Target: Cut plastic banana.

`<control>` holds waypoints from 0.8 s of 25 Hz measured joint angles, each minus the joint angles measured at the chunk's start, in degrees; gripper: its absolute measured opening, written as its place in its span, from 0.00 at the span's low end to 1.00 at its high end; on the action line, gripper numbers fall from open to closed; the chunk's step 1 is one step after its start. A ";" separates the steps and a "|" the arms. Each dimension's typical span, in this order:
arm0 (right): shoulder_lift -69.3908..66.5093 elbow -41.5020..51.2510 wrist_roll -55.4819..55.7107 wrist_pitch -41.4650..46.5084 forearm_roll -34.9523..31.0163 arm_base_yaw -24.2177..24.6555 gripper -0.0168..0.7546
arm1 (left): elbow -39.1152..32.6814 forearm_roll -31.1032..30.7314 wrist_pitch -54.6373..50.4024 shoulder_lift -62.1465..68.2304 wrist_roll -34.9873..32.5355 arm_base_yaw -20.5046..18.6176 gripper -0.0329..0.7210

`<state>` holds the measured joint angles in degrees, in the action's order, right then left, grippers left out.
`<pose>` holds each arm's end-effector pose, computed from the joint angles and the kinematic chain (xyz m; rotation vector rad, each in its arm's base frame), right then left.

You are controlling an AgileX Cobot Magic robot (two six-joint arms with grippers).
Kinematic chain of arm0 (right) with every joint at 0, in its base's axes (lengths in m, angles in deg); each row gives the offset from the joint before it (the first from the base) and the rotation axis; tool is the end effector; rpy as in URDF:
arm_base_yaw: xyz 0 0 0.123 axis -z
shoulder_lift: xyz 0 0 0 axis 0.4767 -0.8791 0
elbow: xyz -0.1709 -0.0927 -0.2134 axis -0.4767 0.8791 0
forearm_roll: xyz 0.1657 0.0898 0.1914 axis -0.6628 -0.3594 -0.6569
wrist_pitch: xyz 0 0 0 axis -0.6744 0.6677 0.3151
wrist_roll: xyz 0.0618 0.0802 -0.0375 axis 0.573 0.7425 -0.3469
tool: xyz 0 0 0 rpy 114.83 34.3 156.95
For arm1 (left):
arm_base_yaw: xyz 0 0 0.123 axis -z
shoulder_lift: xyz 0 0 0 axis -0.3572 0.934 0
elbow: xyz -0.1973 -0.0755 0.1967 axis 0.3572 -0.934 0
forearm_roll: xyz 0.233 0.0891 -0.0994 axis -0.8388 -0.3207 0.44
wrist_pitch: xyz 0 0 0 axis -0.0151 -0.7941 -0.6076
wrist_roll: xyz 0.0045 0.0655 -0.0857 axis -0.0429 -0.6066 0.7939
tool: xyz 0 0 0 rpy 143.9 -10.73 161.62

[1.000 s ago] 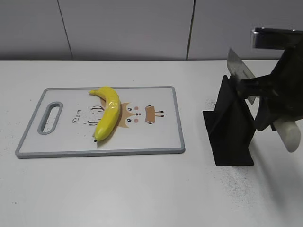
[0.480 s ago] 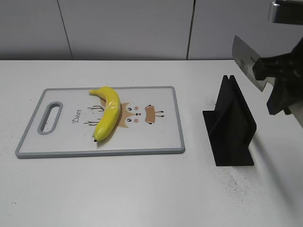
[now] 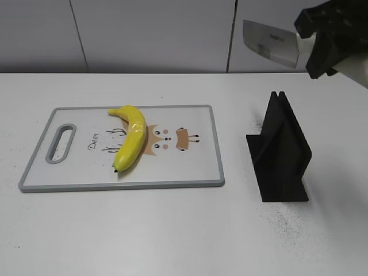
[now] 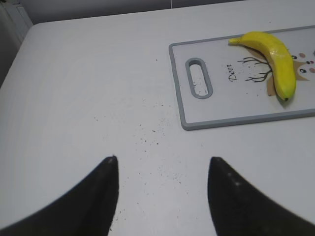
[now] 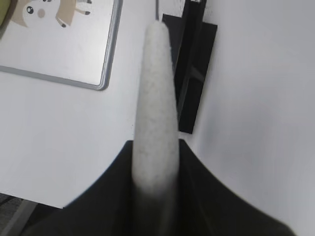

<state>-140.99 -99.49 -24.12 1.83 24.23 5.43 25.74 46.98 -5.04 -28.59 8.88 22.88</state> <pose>0.2996 0.1283 0.3299 -0.3276 2.7427 0.1640 0.0383 -0.0085 0.2832 0.2425 2.1017 0.0040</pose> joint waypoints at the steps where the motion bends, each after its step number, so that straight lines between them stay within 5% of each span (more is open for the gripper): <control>1: -1.05 -1.34 -1.26 0.14 0.06 0.00 0.23 | 0.49 0.00 0.90 1.41 -0.46 0.00 0.76; 11: -12.29 -11.79 -17.60 0.06 -0.42 0.00 0.23 | 4.69 0.39 10.76 17.12 -4.12 0.00 0.76; 20: -20.99 -18.75 -44.49 -1.59 -13.66 0.00 0.23 | 13.31 4.56 15.49 33.24 -13.46 0.11 0.76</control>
<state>-161.99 -118.24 -68.61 0.24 10.57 5.43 39.05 51.53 10.45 4.65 -4.59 23.00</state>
